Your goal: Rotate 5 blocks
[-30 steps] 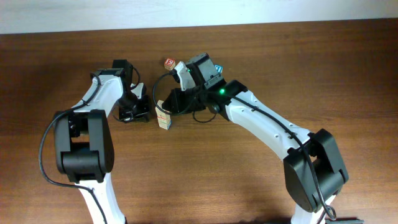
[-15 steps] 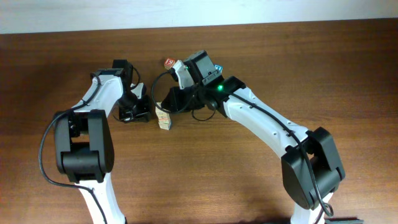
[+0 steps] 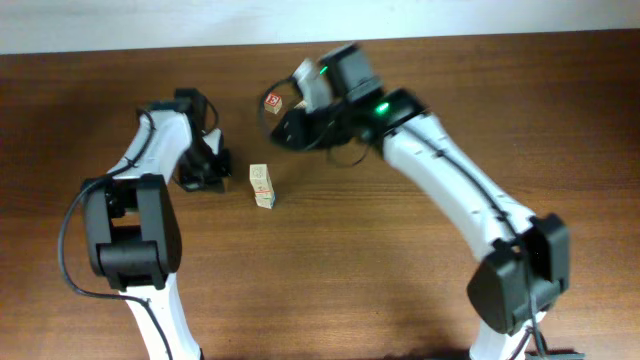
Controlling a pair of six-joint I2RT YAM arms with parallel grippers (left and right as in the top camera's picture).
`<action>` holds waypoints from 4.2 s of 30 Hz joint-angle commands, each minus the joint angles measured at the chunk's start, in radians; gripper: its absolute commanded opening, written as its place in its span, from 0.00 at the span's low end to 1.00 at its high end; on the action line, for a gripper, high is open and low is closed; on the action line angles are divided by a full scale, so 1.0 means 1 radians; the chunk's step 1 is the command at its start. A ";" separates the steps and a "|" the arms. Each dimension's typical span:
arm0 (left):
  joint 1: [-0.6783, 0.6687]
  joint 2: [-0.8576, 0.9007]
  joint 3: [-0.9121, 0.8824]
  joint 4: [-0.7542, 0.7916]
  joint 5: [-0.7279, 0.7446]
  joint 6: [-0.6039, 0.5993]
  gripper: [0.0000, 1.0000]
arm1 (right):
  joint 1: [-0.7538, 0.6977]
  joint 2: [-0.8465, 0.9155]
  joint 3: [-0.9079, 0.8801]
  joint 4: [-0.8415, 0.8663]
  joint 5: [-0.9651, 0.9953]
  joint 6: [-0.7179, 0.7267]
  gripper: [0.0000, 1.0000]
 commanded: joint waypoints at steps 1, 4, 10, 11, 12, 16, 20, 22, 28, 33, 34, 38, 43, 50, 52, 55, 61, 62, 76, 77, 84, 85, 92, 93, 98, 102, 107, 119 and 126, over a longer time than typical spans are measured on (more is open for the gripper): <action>0.076 -0.035 0.267 -0.106 -0.106 -0.009 0.00 | -0.120 -0.072 0.148 -0.186 0.082 -0.140 0.59; 0.130 -0.078 0.487 -0.221 -0.106 -0.008 0.16 | -0.197 -0.076 0.267 -0.433 0.300 -0.219 0.75; 0.159 -0.131 0.595 -0.358 -0.106 -0.008 1.00 | -0.219 -0.103 0.533 -0.824 0.649 -0.219 0.98; 0.159 -0.131 0.595 -0.358 -0.106 -0.008 0.99 | -0.219 -0.115 0.573 -0.869 0.655 -0.219 0.98; 0.159 -0.131 0.595 -0.358 -0.106 -0.008 0.99 | -0.219 -0.135 0.612 -0.914 0.655 -0.218 0.98; 0.159 -0.131 0.595 -0.358 -0.106 -0.009 0.99 | -0.215 -0.211 0.642 -0.952 0.628 -0.214 0.99; 0.159 -0.131 0.595 -0.358 -0.106 -0.008 0.99 | -0.216 -0.204 0.641 -0.952 0.633 -0.219 0.98; 0.159 -0.131 0.595 -0.358 -0.106 -0.008 0.99 | -0.216 -0.204 0.640 -0.952 0.700 -0.220 0.98; 0.159 -0.131 0.595 -0.358 -0.106 -0.008 0.99 | -0.286 -0.231 0.618 -0.810 0.636 -0.352 0.98; 0.159 -0.131 0.595 -0.358 -0.106 -0.008 0.99 | -0.302 -0.459 0.280 -0.416 0.541 -0.599 0.98; 0.159 -0.131 0.595 -0.358 -0.106 -0.008 0.99 | -0.302 -0.517 0.177 -0.326 0.542 -0.612 0.98; 0.159 -0.131 0.595 -0.358 -0.106 -0.008 0.99 | -0.323 -0.810 -0.346 0.098 0.530 -0.608 0.98; 0.159 -0.131 0.595 -0.358 -0.106 -0.008 0.99 | -0.329 -1.283 -1.041 0.531 0.530 -0.602 0.98; 0.159 -0.131 0.595 -0.358 -0.106 -0.008 0.99 | -0.396 -1.788 -1.570 0.647 0.534 -0.546 0.98; 0.159 -0.131 0.595 -0.358 -0.106 -0.009 0.99 | -0.396 -1.865 -1.659 0.650 0.534 -0.546 0.98; 0.159 -0.131 0.595 -0.358 -0.106 -0.008 0.99 | -0.396 -1.912 -1.749 0.661 0.539 -0.546 0.98; 0.159 -0.131 0.595 -0.358 -0.106 -0.008 1.00 | -0.394 -1.912 -1.785 0.676 0.549 -0.547 0.98; 0.159 -0.131 0.595 -0.358 -0.106 -0.009 0.99 | -0.394 -1.912 -1.785 0.676 0.549 -0.547 0.98; 0.159 -0.131 0.595 -0.368 -0.108 -0.008 0.99 | -0.394 -1.912 -1.785 0.676 0.549 -0.547 0.98; 0.163 -0.131 0.595 -0.382 -0.109 -0.008 0.99 | -0.394 -1.912 -1.785 0.676 0.549 -0.547 0.98; 0.146 -0.309 0.552 -0.216 -0.176 0.016 0.99 | -0.394 -1.912 -1.785 0.676 0.549 -0.547 0.98; 0.136 -0.358 0.517 -0.156 -0.177 0.031 0.99 | -0.394 -1.912 -1.785 0.676 0.549 -0.547 0.98; 0.124 -0.822 -0.072 0.339 -0.176 0.117 0.99 | -0.394 -1.912 -1.785 0.676 0.549 -0.547 0.98; 0.124 -0.887 -0.175 0.410 -0.176 0.119 0.99 | -0.394 -1.912 -1.785 0.676 0.549 -0.547 0.98; 0.124 -1.263 -0.803 0.826 -0.169 0.119 0.99 | -0.394 -1.912 -1.785 0.676 0.549 -0.547 0.98; 0.122 -1.491 -1.141 0.973 -0.169 0.169 0.99 | -0.394 -1.912 -1.785 0.676 0.549 -0.547 0.98; 0.120 -1.802 -1.413 1.049 -0.172 0.256 0.99 | -0.394 -1.912 -1.785 0.676 0.549 -0.547 0.98; 0.088 -2.174 -1.664 1.075 -0.222 0.341 0.99 | -0.394 -1.912 -1.785 0.676 0.549 -0.547 0.98; 0.088 -2.173 -1.663 1.075 -0.203 0.341 0.99 | -0.394 -1.912 -1.785 0.676 0.549 -0.547 0.98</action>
